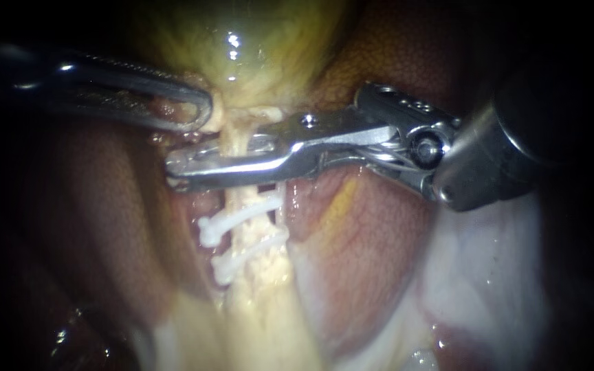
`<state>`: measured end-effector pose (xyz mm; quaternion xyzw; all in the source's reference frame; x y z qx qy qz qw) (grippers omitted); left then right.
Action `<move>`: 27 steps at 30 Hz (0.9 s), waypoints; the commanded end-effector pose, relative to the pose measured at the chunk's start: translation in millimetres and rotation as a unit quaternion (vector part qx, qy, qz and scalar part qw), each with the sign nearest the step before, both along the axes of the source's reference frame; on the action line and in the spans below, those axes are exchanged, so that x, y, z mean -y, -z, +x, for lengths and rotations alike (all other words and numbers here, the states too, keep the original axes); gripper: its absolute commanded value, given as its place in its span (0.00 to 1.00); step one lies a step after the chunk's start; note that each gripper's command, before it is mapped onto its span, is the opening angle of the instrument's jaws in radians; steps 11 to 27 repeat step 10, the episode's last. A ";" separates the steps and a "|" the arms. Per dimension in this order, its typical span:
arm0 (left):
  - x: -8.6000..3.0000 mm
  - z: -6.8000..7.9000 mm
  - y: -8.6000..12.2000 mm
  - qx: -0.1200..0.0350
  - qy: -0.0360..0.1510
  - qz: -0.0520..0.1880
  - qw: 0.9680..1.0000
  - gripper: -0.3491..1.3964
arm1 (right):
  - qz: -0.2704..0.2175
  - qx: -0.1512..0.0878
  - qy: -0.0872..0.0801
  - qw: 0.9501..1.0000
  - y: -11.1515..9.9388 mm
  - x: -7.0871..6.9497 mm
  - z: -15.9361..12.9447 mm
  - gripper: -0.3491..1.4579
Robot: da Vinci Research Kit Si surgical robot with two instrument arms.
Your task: Clipping third clip left tube
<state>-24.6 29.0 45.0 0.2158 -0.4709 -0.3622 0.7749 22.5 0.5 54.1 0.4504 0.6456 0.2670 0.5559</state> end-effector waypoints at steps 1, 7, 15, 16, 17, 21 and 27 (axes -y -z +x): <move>0.0 0.0 0.0 0.000 0.000 0.000 1.000 0.00 | -0.001 -0.001 0.001 1.000 0.0 0.0 0.0 0.00; 0.0 0.0 0.0 0.000 0.000 0.000 1.000 0.00 | -0.001 -0.001 0.001 1.000 -0.1 0.0 -0.1 0.00; 0.0 0.0 0.1 0.000 0.000 0.000 1.000 0.00 | -0.001 -0.001 0.001 1.000 -0.1 -0.1 -0.1 0.00; 0.0 0.0 0.1 0.000 0.000 0.000 1.000 0.00 | -0.001 -0.001 0.001 1.000 -0.1 -0.1 -0.1 0.00; 0.0 0.0 0.1 0.000 0.000 0.000 1.000 0.00 | -0.001 -0.001 0.001 1.000 -0.1 -0.1 -0.1 0.00; 0.0 0.0 0.1 0.000 0.000 0.000 1.000 0.00 | -0.001 -0.001 0.001 1.000 -0.1 -0.1 -0.1 0.00; 0.0 0.0 0.1 0.000 0.000 0.000 1.000 0.00 | -0.001 -0.001 0.001 1.000 -0.1 -0.1 -0.1 0.00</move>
